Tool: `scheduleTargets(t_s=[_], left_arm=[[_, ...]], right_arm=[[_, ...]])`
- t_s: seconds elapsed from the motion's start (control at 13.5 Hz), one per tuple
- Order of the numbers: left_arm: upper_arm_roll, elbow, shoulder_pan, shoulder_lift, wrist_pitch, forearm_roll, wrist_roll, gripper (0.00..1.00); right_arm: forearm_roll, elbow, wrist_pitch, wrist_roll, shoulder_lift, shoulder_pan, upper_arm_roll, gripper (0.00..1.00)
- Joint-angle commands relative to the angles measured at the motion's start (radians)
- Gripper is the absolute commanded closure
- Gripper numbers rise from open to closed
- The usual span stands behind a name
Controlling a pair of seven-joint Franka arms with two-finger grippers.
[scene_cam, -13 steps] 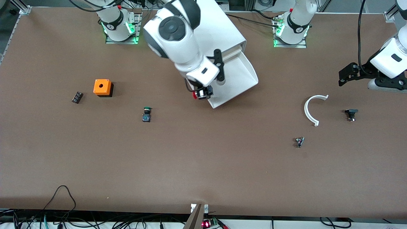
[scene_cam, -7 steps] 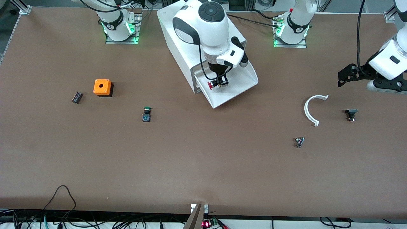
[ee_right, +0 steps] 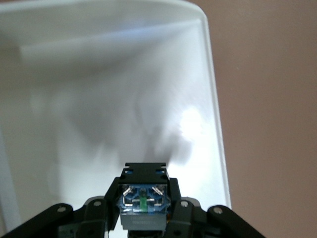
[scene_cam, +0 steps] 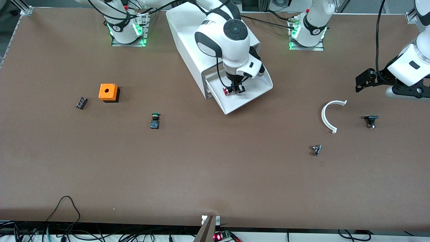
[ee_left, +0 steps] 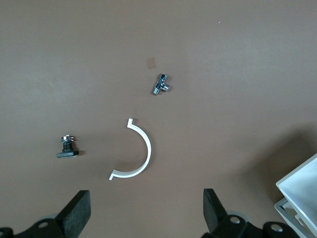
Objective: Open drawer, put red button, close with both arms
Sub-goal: 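Raise the right gripper out of the drawer while the left gripper approaches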
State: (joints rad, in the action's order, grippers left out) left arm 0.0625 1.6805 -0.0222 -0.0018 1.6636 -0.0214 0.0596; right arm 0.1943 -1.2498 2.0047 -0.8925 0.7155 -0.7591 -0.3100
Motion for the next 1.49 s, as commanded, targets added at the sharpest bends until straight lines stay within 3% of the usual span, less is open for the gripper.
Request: scheduleTargets(t_s=[0.0, 0.15, 0.22, 0.3, 0.37, 0.74, 0.89, 1.04, 1.19, 1.41], left_arm=[[0.0, 0.004, 0.004, -0.006, -0.002, -0.008, -0.009, 0.0], [0.0, 0.007, 0.004, -0.007, -0.002, -0.008, -0.006, 0.0], [0.0, 0.01, 0.001, -0.006, -0.002, -0.003, -0.004, 0.0], [0.002, 0.014, -0.001, -0.004, -0.002, 0.0, -0.003, 0.0], [0.002, 0.015, -0.002, -0.003, -0.002, 0.02, -0.001, 0.0], [0.002, 0.015, -0.002, 0.009, -0.001, 0.029, -0.001, 0.0], [0.002, 0.015, -0.002, 0.012, 0.001, 0.031, -0.006, 0.0], [0.002, 0.015, -0.002, 0.012, 0.002, 0.031, -0.006, 0.0], [0.002, 0.015, -0.001, 0.031, 0.011, 0.034, -0.01, 0.0], [0.006, 0.057, 0.011, 0.101, 0.124, 0.067, -0.053, 0.0]], right_arm=[[0.007, 0.044, -0.023, 0.001, 0.021, -0.035, 0.009, 0.72], [0.007, 0.043, -0.024, 0.001, 0.024, -0.048, 0.012, 0.7], [0.005, 0.041, -0.024, 0.001, 0.025, -0.046, 0.011, 0.62], [0.005, 0.041, -0.024, 0.007, 0.027, -0.042, 0.012, 0.38], [0.004, 0.043, -0.024, 0.021, 0.024, -0.037, 0.012, 0.0], [-0.006, 0.164, -0.027, 0.121, -0.001, -0.007, 0.017, 0.0], [-0.009, 0.161, -0.04, 0.121, -0.072, 0.035, 0.028, 0.0], [-0.071, 0.162, -0.137, 0.135, -0.126, 0.125, 0.026, 0.0], [-0.148, 0.153, -0.176, 0.255, -0.189, 0.22, 0.034, 0.0], [-0.133, 0.017, -0.172, 0.581, -0.301, 0.325, 0.066, 0.0]])
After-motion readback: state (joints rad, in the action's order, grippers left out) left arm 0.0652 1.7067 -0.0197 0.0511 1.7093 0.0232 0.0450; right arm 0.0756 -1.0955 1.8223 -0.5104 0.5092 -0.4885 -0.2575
